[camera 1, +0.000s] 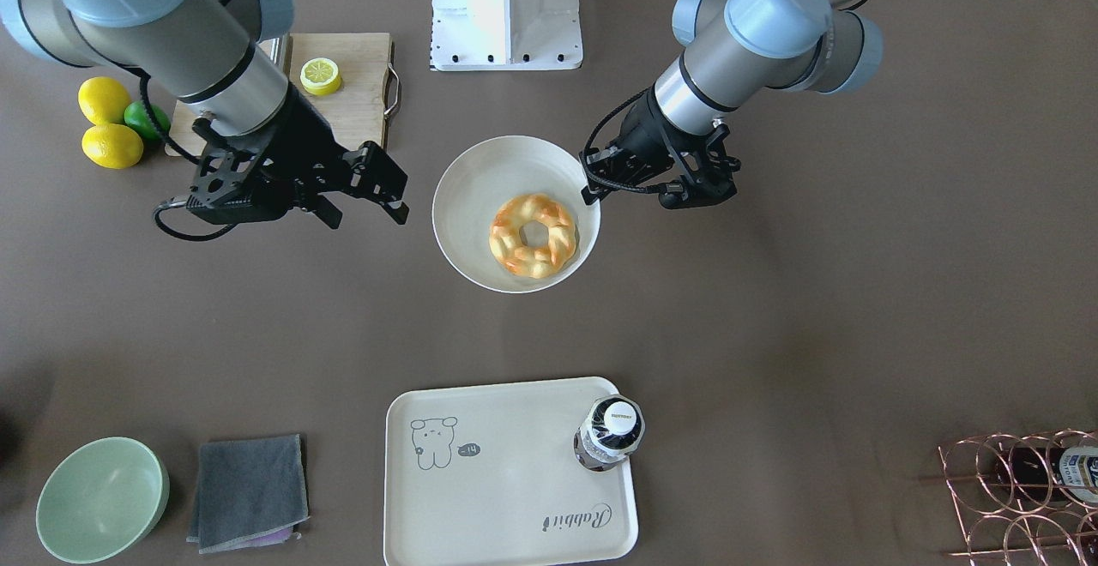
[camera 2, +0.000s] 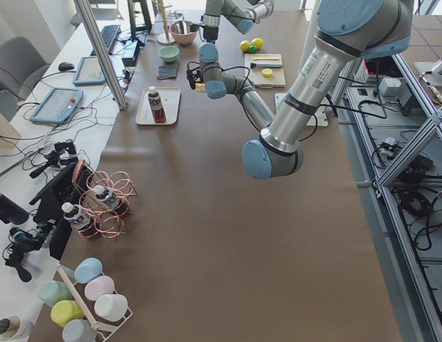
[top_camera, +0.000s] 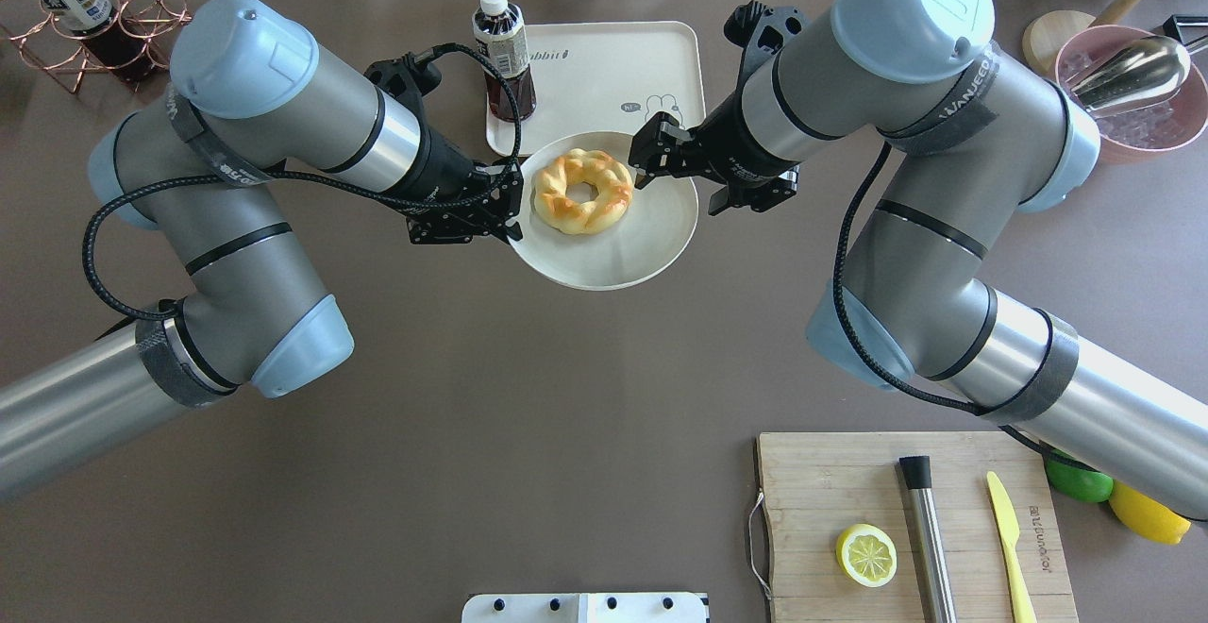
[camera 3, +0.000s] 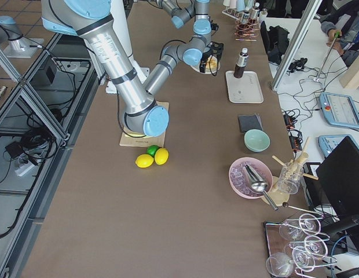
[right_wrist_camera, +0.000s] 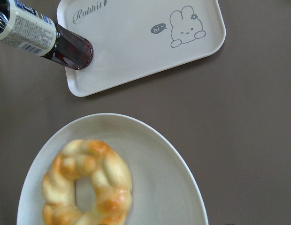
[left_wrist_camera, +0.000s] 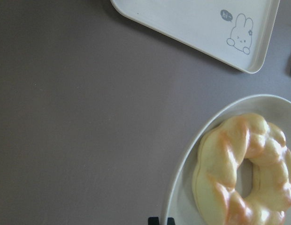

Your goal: Place donut on tray

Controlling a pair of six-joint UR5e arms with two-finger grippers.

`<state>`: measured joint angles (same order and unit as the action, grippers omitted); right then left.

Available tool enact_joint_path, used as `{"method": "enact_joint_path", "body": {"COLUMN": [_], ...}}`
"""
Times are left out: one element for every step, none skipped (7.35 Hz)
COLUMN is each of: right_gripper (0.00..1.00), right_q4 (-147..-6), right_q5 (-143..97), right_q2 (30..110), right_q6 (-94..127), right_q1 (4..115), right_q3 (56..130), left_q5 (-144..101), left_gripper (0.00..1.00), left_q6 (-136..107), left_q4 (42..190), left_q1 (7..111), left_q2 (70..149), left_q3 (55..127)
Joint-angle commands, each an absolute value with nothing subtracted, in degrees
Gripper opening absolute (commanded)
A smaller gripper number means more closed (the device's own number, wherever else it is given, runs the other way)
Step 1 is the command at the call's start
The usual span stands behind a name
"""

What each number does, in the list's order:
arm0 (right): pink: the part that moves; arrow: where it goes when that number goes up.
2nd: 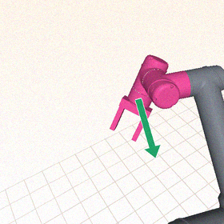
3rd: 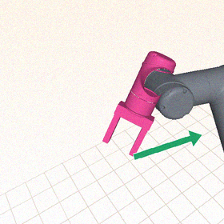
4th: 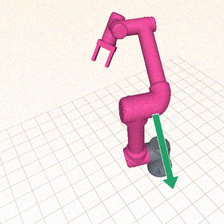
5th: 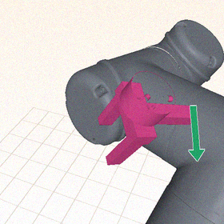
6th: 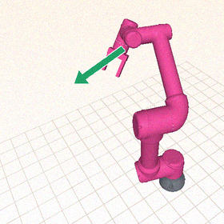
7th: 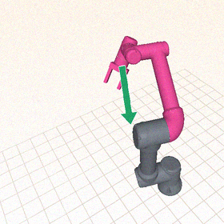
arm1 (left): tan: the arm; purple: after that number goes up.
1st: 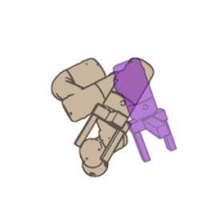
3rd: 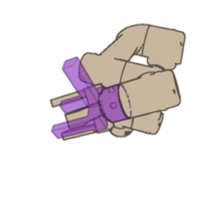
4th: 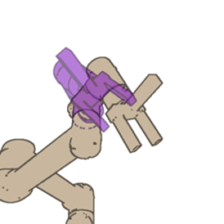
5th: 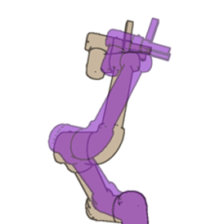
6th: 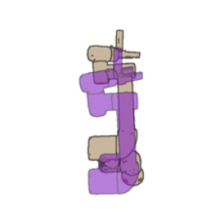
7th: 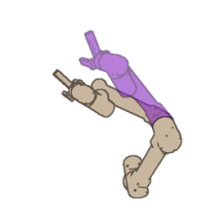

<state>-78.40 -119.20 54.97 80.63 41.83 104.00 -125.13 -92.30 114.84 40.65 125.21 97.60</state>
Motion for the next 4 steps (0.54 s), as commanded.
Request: {"method": "enact_joint_path", "body": {"right_gripper": [0.78,0.77,0.77,0.69], "right_q4": [-78.49,-78.49,-78.57,-78.49], "right_q5": [-118.56,-119.09,-119.18,-119.01], "right_q2": [55.63,56.59,56.86,57.04], "right_q6": [80.77,80.68,80.68,80.68], "right_q1": [40.78,41.74,42.10,42.10], "right_q3": [104.06,104.24,104.41,104.41], "left_q5": [-125.24,-125.42,-125.51,-125.51], "left_gripper": [0.00,0.00,0.00,0.00], "left_q6": [-92.81,-92.81,-92.73,-92.64], "left_q4": [114.87,114.87,114.87,114.96], "left_q1": [40.69,40.95,41.31,41.31], "left_q2": [125.42,125.16,124.98,124.98], "left_q3": [98.26,98.70,98.70,98.70]}}
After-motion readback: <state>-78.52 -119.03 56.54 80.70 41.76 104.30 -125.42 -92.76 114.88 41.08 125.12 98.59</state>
